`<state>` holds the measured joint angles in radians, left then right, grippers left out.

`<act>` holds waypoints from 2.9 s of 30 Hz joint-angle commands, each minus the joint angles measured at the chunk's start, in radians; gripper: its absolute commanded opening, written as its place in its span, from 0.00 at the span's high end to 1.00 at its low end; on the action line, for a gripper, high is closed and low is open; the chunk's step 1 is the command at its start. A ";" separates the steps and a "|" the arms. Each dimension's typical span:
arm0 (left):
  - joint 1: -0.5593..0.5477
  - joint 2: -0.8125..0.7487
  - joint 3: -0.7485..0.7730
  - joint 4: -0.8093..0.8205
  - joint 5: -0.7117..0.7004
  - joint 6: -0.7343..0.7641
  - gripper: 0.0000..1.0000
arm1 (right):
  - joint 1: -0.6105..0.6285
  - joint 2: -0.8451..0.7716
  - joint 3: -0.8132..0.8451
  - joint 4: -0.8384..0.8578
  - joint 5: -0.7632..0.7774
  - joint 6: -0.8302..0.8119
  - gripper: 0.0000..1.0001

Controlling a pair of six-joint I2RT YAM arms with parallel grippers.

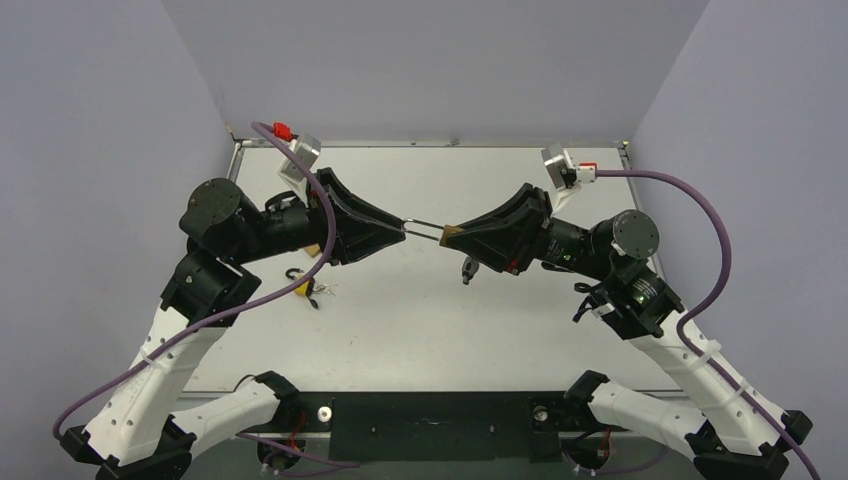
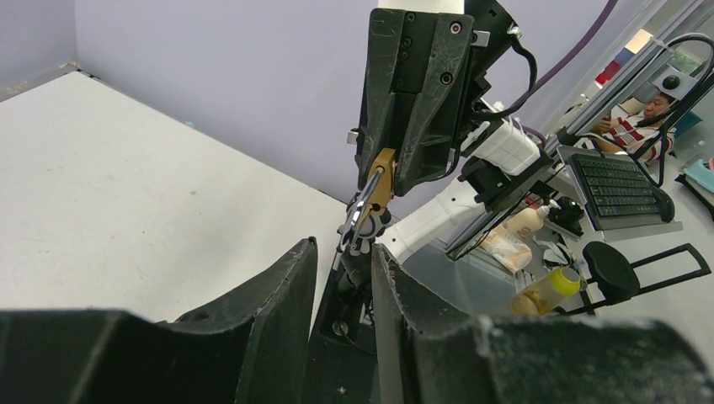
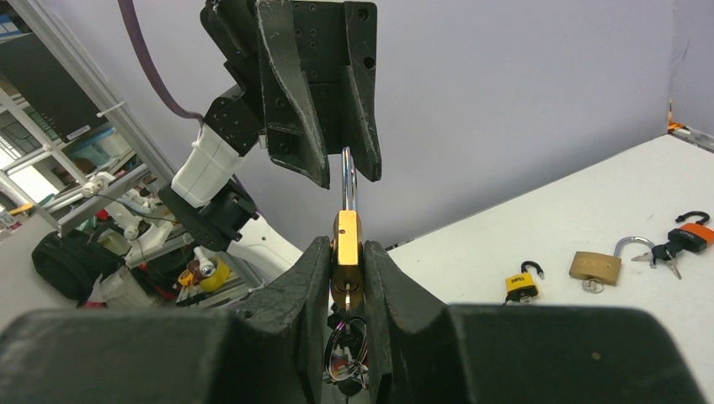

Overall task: Lock with the key
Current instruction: Lock the lock.

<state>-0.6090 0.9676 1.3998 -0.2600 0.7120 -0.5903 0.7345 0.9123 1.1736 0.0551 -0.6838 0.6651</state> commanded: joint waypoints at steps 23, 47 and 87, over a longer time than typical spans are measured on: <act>0.000 0.031 0.064 0.038 0.055 0.005 0.77 | 0.003 -0.004 0.013 0.014 -0.022 0.011 1.00; -0.011 0.016 -0.043 0.142 0.063 -0.057 1.00 | 0.019 0.011 0.004 0.049 -0.002 0.040 1.00; -0.122 0.018 -0.016 -0.004 -0.317 0.003 1.00 | 0.039 0.060 0.009 0.000 0.077 -0.028 0.93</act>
<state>-0.7254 0.9600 1.3254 -0.1757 0.4767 -0.6041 0.7544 0.9539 1.1744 0.0444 -0.6460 0.6899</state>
